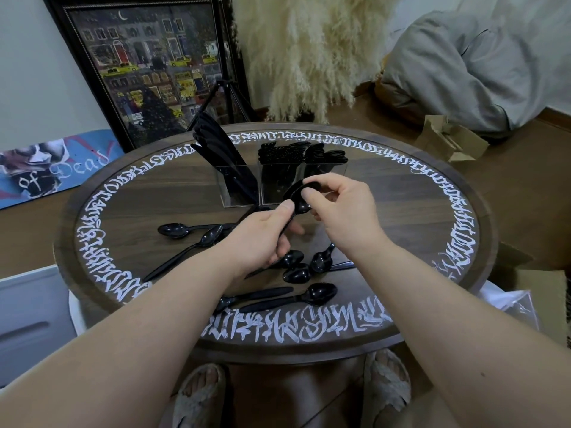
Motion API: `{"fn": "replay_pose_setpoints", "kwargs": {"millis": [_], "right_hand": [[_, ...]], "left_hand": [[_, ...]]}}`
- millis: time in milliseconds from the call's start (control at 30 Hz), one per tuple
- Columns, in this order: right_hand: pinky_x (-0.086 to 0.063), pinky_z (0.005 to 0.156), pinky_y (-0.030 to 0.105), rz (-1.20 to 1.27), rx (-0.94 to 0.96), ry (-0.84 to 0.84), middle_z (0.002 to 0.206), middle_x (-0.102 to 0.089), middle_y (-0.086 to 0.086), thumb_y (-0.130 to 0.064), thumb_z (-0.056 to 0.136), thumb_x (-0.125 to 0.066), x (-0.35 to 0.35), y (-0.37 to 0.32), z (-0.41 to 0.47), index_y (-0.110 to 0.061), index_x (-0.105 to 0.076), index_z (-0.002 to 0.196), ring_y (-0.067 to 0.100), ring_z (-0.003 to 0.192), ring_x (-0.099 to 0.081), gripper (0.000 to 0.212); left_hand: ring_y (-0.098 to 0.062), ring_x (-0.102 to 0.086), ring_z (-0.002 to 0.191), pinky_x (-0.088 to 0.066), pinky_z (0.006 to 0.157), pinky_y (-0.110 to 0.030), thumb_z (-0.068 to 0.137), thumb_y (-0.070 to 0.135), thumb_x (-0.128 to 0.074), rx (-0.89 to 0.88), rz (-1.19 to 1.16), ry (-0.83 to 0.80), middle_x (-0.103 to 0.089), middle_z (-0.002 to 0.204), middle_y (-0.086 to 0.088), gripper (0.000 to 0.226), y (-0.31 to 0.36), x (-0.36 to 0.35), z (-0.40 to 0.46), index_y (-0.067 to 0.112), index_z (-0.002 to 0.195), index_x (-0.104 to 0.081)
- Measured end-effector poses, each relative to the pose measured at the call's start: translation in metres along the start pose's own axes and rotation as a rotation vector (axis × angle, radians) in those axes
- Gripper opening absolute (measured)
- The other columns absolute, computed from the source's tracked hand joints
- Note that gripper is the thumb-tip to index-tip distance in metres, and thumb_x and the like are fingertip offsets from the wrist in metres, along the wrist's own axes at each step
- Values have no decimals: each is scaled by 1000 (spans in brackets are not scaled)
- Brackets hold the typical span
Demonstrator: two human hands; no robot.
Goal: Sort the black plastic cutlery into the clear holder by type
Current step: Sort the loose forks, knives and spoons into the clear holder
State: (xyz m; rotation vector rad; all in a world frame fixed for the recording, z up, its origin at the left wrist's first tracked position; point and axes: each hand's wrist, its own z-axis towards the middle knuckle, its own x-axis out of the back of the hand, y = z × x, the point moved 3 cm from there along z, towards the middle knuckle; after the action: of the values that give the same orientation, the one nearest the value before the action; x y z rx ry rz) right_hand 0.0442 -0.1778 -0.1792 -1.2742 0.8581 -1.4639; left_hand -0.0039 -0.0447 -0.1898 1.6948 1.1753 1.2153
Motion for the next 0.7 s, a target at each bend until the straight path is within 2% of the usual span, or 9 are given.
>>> {"fn": "replay_pose_setpoints", "kwargs": {"millis": [33, 100, 167, 200, 300, 367, 467, 567, 700], "right_hand": [[-53, 74, 34, -50, 25, 25, 69, -63, -13, -19, 84, -68, 1, -1, 0, -29, -71, 92, 9, 67, -58, 13], [-47, 72, 20, -127, 65, 72, 80, -59, -17, -20, 84, -69, 3, -3, -1, -28, -67, 109, 3, 65, -53, 26], [-40, 69, 9, -188, 122, 48, 86, -56, -19, -18, 87, -66, 4, -5, -3, -29, -61, 124, 2, 64, -49, 39], [-38, 68, 8, -238, 158, 11, 85, -54, -18, -17, 90, -63, 2, -5, -4, -28, -59, 128, 3, 64, -48, 40], [-38, 73, 17, -392, 241, -62, 88, -56, -6, -12, 95, -53, -4, -5, -5, -21, -60, 129, 8, 75, -52, 35], [-39, 77, 21, -436, 251, -46, 89, -57, -2, -12, 96, -51, -3, -4, -3, -18, -62, 127, 17, 84, -58, 33], [-35, 77, 17, -483, 249, -13, 91, -60, 0, -14, 97, -52, 0, -2, -2, -17, -64, 125, 18, 91, -58, 31], [-36, 82, 16, -499, 263, -3, 101, -65, 4, -13, 97, -52, 1, -2, -4, -15, -64, 124, 18, 97, -59, 30], [-46, 91, 30, -432, 191, -22, 108, -66, 8, -10, 99, -45, 0, -1, -4, -12, -60, 128, 23, 97, -63, 33]], "left_hand": [[-10, -36, 39, -31, 42, -19, 100, 47, -31, -17, 26, -23, -45, 52, 0, 50, 1, -2, 0, 11, 93, -64], [-10, -33, 39, -28, 44, -22, 101, 40, -37, -41, 84, -63, -41, 50, 1, 41, 3, -3, 1, 10, 90, -62], [-9, -32, 40, -28, 46, -23, 101, 36, -40, -51, 115, -76, -40, 48, 4, 35, 2, -3, 1, 12, 86, -61], [-8, -33, 41, -29, 48, -25, 100, 35, -42, -64, 133, -62, -40, 48, 6, 34, 2, -2, 1, 15, 81, -61], [-10, -36, 50, -30, 55, -30, 99, 34, -46, -145, 309, 57, -40, 54, 7, 38, 5, 0, 1, 20, 64, -47], [-13, -40, 58, -32, 59, -33, 98, 35, -47, -190, 432, 142, -43, 60, 4, 36, 7, 2, 1, 15, 68, -44], [-20, -53, 73, -40, 68, -35, 98, 41, -41, -196, 593, 184, -54, 69, 2, 33, 6, 6, 0, 16, 80, -50], [-27, -50, 78, -39, 69, -37, 100, 42, -35, -173, 740, 186, -48, 70, 3, 33, 7, 5, 2, 21, 75, -39], [-25, -49, 79, -37, 68, -35, 101, 42, -33, -203, 793, 245, -51, 72, 2, 33, 10, 4, 4, 15, 85, -46]]}}
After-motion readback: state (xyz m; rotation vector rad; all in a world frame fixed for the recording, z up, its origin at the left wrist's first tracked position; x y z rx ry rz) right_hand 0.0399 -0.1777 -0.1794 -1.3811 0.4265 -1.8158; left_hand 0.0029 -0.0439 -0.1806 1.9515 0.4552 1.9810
